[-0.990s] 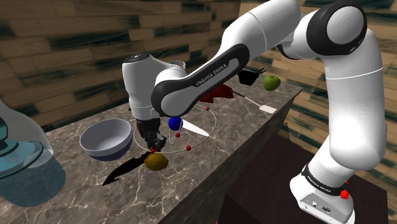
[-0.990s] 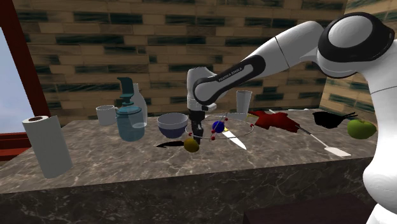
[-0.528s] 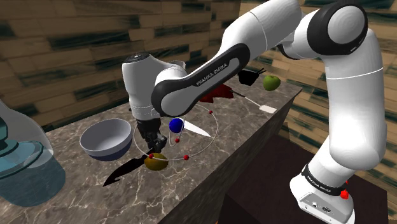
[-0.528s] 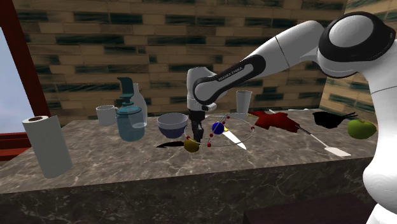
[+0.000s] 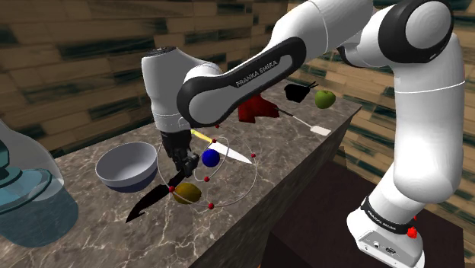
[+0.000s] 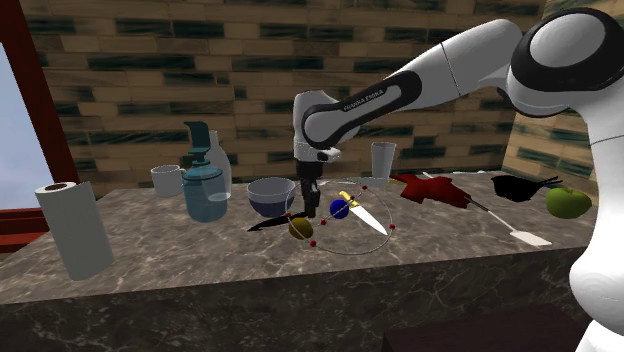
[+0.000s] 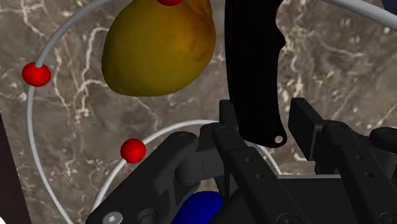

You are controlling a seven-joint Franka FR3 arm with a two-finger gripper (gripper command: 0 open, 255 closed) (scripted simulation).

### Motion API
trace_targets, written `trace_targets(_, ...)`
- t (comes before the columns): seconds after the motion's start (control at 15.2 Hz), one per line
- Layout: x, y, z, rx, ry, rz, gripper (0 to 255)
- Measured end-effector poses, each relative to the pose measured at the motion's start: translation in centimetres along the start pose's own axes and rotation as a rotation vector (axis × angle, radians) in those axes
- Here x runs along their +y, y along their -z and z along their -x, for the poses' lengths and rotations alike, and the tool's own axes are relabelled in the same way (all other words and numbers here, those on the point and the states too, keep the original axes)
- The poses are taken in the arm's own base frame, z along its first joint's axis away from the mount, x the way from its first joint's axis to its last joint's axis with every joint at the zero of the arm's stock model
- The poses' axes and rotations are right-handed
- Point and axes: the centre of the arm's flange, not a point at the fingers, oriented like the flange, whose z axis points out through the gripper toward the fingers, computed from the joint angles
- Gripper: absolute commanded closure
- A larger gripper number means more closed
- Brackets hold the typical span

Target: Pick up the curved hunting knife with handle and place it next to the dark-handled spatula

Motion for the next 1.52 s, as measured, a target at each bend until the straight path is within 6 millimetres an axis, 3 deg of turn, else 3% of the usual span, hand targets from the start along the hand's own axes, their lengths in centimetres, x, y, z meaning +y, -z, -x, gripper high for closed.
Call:
trace_targets(0.53,0.2,4.1,0.0,0.0,0.0,0.0,255)
trace_targets(0.59,0.5,4.3,-0.7,0.0,0.0,0.0,255)
trace_targets(1.25,5.2,5.1,-11.6,-0.008,0.004,-0.017,255)
trace_targets(1.52,6.7,5.1,-17.0,-0.001,0.001,-0.005,255)
